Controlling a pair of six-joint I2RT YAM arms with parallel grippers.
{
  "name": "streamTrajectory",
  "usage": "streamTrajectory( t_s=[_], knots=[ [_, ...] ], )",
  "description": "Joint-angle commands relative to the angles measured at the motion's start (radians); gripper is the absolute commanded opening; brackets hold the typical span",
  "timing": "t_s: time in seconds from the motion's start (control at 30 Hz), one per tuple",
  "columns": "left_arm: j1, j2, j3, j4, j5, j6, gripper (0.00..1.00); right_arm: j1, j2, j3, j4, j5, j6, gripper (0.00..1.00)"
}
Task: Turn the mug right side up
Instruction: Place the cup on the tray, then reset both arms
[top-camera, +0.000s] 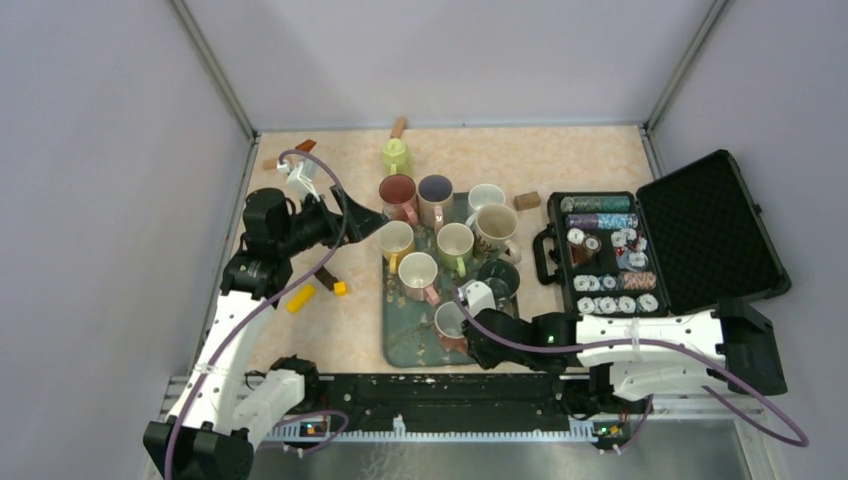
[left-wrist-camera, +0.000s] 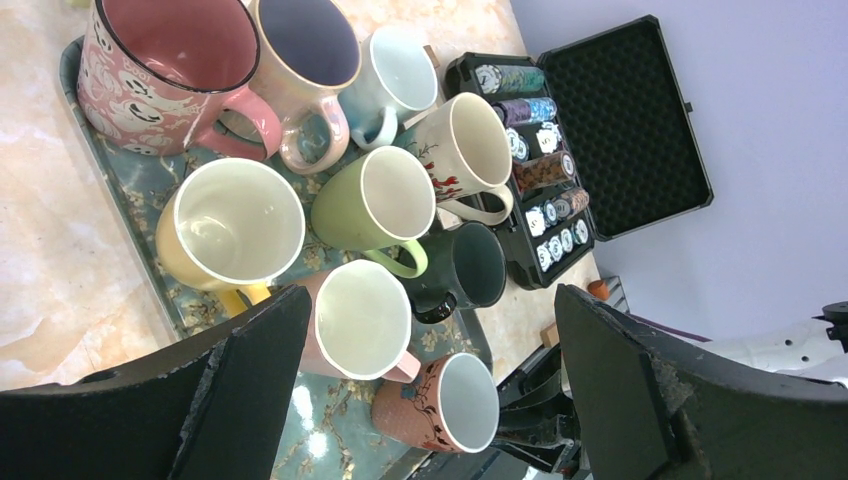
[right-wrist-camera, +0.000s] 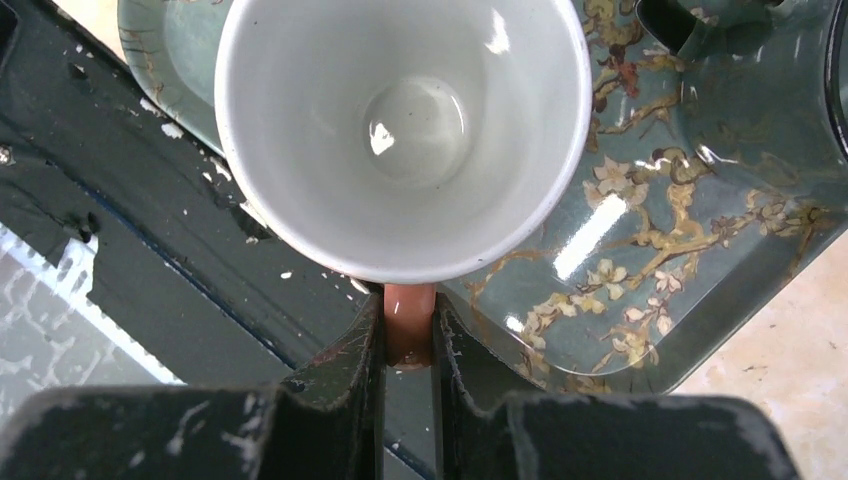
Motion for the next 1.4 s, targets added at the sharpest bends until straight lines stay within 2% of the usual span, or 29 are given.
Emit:
streamTrajectory(
  t_s=[0.0,0.27,0.53,0.67,0.9,0.97,1.0,1.03,1.17,1.27,1.37],
  knots=[
    [-0.003,-0.023,0.024,0.009,-0.005,0.028,0.98,0.025,0.012,0.008,0.122,0.09,0.004,0.0],
    [-0.003,-0.035,0.02,-0.005,-0.013,0.048,0.98,0.039,0.066,0.024,0.092,0.136,0.004,0.0],
    [-0.003,-0.037,0.019,-0.011,-0.013,0.059,0.98,0.054,0.097,0.052,0.049,0.141,0.005,0.33],
    [-0.003,-0.038,0.02,-0.011,-0.01,0.065,0.98,0.053,0.097,0.068,0.025,0.139,0.001,0.45],
    [-0.003,-0.036,0.037,-0.026,-0.017,0.082,0.98,0.054,0.04,0.145,-0.071,0.113,-0.017,0.71],
    [-0.003,-0.031,0.046,-0.029,-0.018,0.083,0.98,0.053,0.012,0.181,-0.114,0.107,-0.024,0.81],
    [-0.003,-0.029,0.049,-0.029,-0.014,0.084,0.98,0.053,0.002,0.201,-0.136,0.105,-0.027,0.96],
    [-0.003,-0.027,0.054,-0.03,-0.013,0.086,0.98,0.053,-0.007,0.224,-0.158,0.104,-0.03,0.98],
    [-0.004,-0.032,0.064,-0.031,-0.019,0.096,0.98,0.024,-0.027,0.317,-0.202,0.095,-0.063,0.99],
    [-0.004,-0.031,0.069,-0.031,-0.029,0.104,0.98,-0.078,-0.04,0.348,-0.16,0.023,-0.119,0.99],
    [-0.006,-0.011,0.075,-0.025,-0.028,0.12,0.98,-0.162,-0.033,0.372,-0.097,0.023,-0.177,0.99]
  ],
)
